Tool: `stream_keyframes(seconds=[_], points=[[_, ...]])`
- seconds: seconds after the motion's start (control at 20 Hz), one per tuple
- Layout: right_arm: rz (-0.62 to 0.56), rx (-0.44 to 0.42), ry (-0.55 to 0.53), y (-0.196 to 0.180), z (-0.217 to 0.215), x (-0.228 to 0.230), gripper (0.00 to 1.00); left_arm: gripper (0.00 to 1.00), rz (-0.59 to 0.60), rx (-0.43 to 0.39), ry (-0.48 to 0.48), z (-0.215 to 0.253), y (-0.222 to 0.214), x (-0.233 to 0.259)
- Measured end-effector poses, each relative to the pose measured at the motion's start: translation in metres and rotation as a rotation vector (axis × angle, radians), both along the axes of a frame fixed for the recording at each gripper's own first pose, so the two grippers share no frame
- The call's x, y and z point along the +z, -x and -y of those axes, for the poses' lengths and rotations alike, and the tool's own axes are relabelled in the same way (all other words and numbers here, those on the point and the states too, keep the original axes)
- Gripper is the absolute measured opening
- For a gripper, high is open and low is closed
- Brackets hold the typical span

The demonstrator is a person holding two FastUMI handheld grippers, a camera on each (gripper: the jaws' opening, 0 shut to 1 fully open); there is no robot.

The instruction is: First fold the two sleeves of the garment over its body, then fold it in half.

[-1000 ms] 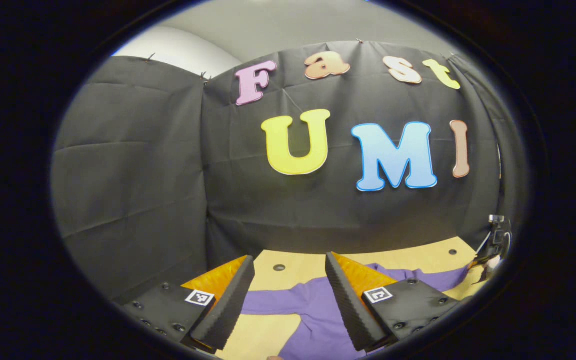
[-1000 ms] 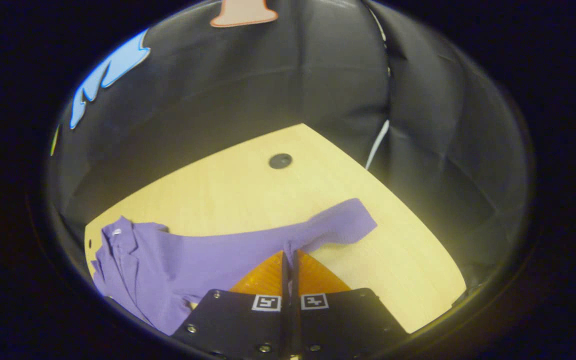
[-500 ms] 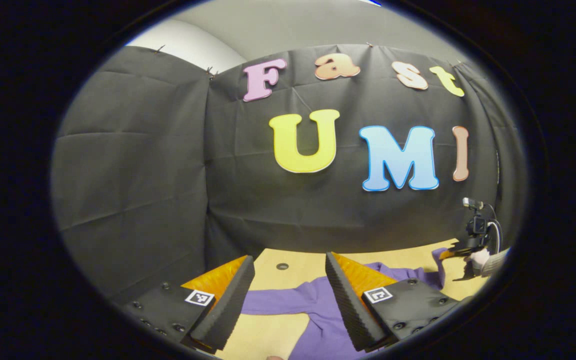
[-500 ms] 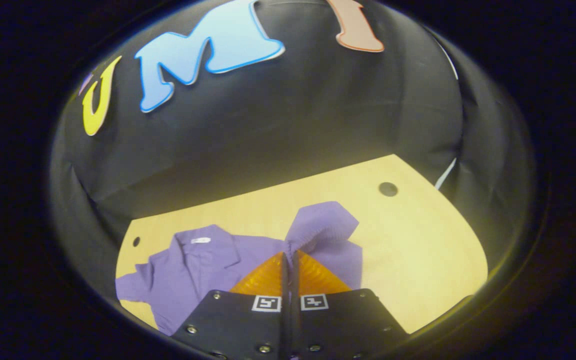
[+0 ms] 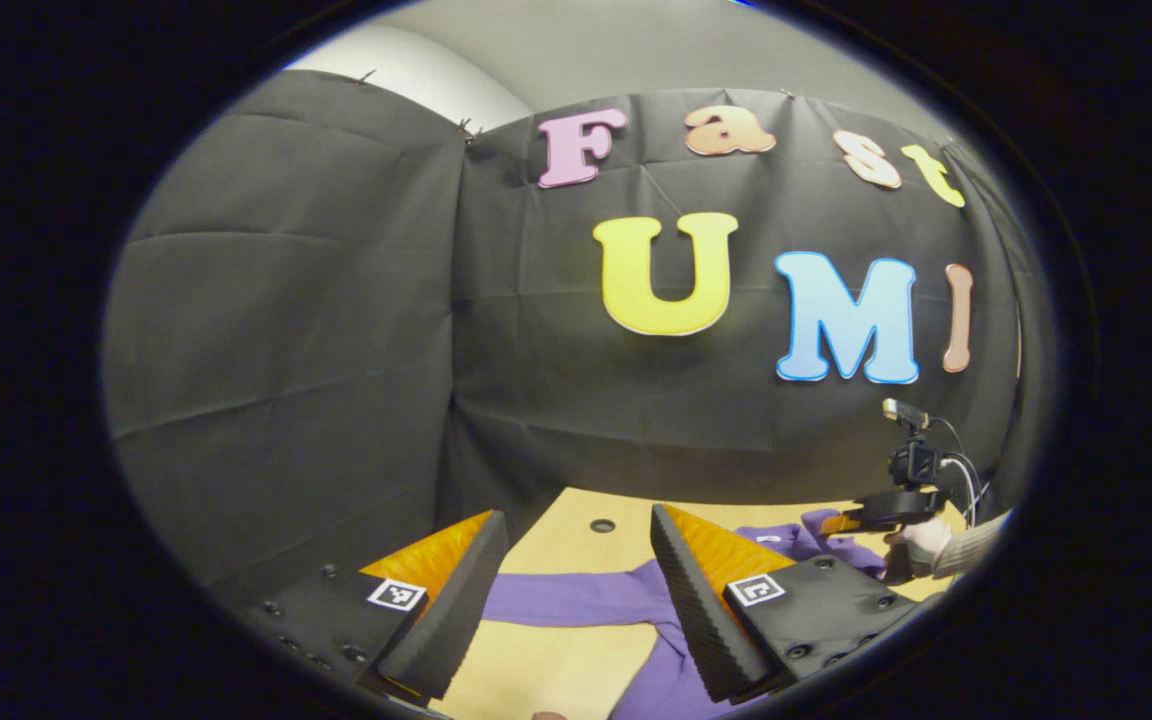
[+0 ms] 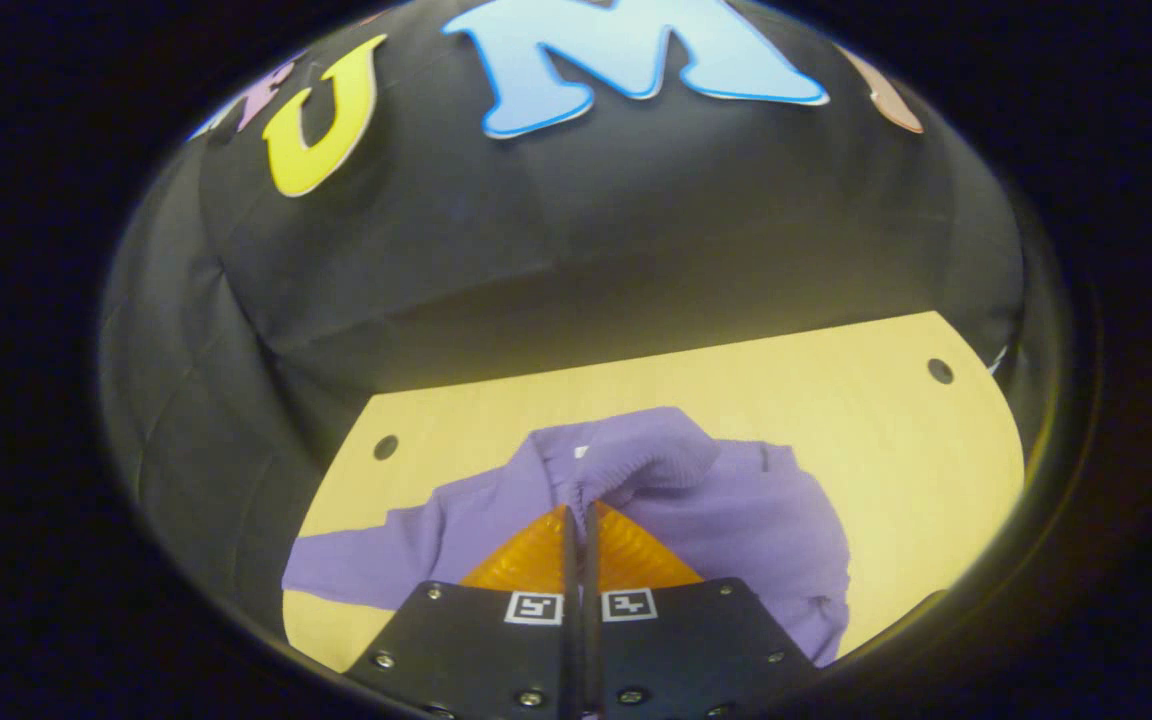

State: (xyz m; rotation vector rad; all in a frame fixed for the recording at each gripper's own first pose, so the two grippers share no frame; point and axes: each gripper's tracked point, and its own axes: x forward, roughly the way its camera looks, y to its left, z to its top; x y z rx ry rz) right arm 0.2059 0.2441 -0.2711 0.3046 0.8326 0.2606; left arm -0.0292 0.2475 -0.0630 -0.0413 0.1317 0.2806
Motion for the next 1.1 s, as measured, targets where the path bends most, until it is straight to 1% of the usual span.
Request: stream_keyframes(seconds=[0.25,0.35,0.45,0.5,0.55,0.6,0.65,0.7,0.8,1.1], points=[[-0.033,0.177,0.033,0.022,-0.091,-0.018,0.00,0.94,-0.009,0.074,0.032,-0.037,0.003,-0.019],[-0.063,0.241,0.067,0.037,-0.109,-0.029,0.00,0.94,-0.017,0.099,0.044,-0.048,0.000,-0.030],[-0.070,0.280,0.101,0.045,-0.122,-0.036,0.01,0.94,-0.027,0.119,0.048,-0.060,-0.005,-0.041],[-0.084,0.296,0.100,0.051,-0.128,-0.042,0.08,0.94,-0.032,0.127,0.049,-0.065,-0.007,-0.047],[-0.102,0.308,0.093,0.054,-0.133,-0.046,0.10,0.94,-0.034,0.133,0.049,-0.070,-0.010,-0.052],[-0.116,0.320,0.064,0.058,-0.139,-0.044,0.17,0.94,-0.037,0.135,0.052,-0.075,-0.013,-0.057],[-0.123,0.321,0.055,0.058,-0.141,-0.043,0.27,0.94,-0.040,0.135,0.057,-0.079,-0.016,-0.062],[-0.123,0.332,0.032,0.058,-0.144,-0.042,0.54,0.94,-0.045,0.136,0.064,-0.083,-0.021,-0.069],[-0.115,0.340,0.030,0.058,-0.143,-0.038,0.98,0.94,-0.063,0.148,0.074,-0.092,-0.027,-0.086],[-0.097,0.353,0.024,0.062,-0.133,-0.023,0.98,0.94,-0.096,0.160,0.078,-0.122,-0.049,-0.123]])
